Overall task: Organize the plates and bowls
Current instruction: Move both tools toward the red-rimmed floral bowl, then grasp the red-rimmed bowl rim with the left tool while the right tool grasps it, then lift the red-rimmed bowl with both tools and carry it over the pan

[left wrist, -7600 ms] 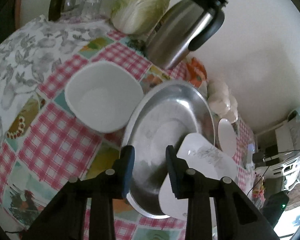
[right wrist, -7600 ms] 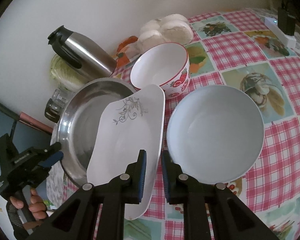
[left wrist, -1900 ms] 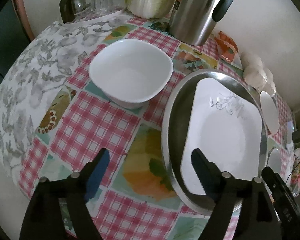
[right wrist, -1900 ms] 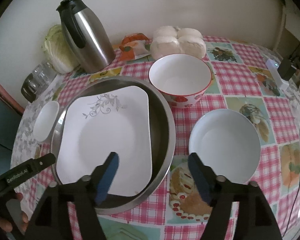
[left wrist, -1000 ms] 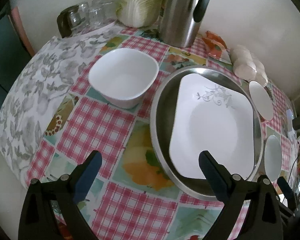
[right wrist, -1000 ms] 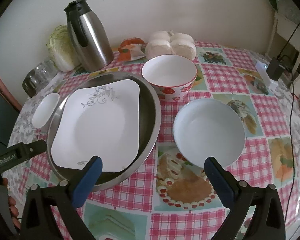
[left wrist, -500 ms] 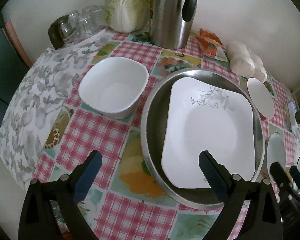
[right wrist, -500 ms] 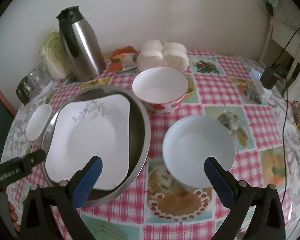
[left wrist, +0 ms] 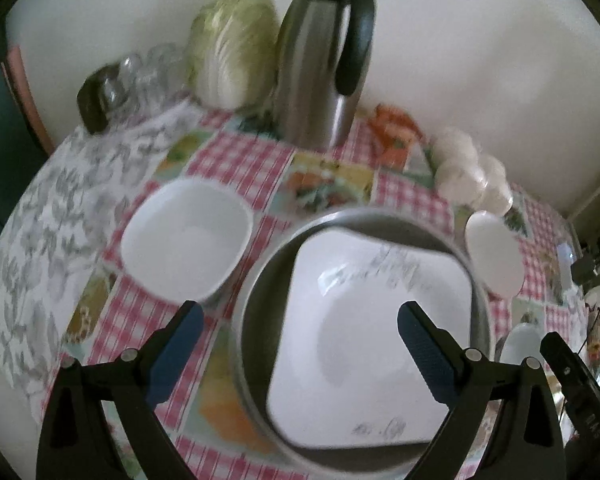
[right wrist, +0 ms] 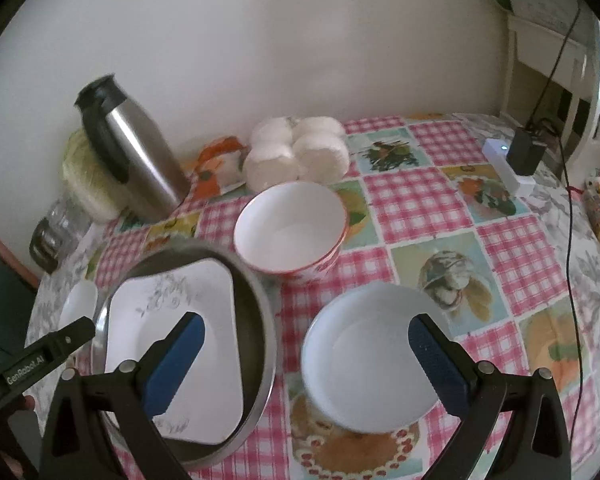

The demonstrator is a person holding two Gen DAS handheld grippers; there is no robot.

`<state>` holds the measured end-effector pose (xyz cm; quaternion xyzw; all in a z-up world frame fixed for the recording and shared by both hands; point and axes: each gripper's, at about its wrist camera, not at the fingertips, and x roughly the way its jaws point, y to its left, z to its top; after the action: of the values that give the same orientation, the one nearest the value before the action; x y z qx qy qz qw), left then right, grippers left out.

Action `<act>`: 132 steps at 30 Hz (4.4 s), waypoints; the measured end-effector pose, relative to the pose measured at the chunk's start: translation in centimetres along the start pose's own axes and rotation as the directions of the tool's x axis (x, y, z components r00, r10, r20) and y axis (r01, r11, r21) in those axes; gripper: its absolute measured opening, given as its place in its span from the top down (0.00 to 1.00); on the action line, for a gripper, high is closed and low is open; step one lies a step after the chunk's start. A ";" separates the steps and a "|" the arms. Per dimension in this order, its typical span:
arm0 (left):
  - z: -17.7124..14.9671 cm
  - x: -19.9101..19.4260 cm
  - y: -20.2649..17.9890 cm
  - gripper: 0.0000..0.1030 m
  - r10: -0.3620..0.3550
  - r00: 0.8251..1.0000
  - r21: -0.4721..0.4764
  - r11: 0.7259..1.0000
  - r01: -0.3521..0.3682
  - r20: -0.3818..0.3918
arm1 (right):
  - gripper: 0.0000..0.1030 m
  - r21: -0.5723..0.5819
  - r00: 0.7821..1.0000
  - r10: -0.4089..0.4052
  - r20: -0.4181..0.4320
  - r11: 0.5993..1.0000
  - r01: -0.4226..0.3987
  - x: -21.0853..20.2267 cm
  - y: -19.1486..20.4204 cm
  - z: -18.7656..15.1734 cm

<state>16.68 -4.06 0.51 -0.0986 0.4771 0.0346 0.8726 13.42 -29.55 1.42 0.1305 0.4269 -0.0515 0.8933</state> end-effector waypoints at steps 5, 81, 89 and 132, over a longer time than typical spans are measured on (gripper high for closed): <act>1.5 -0.7 -1.2 0.05 -0.026 0.994 0.006 1.000 0.025 0.106 | 0.00 0.033 0.997 -0.003 0.077 0.999 0.000 -0.7 -1.8 1.6; 7.0 12.4 -16.1 0.09 0.022 0.980 0.292 0.956 0.037 -0.198 | 0.01 0.009 0.942 -0.158 -0.295 0.986 0.169 16.4 -4.4 5.9; 6.6 12.9 -16.7 0.24 0.026 0.979 0.330 0.943 0.044 -0.203 | 0.27 0.097 0.950 -0.050 -0.307 0.992 0.084 16.0 -5.7 6.1; 2.0 14.4 -22.2 0.89 -0.050 0.962 0.433 0.886 0.166 -0.267 | 0.72 0.113 0.961 0.017 -0.278 0.993 0.015 14.5 -8.8 6.0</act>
<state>29.53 -25.87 -7.47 0.0766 0.5711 -0.1388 0.8054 25.28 -39.38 -7.86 0.1877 0.5445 -0.0564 0.8156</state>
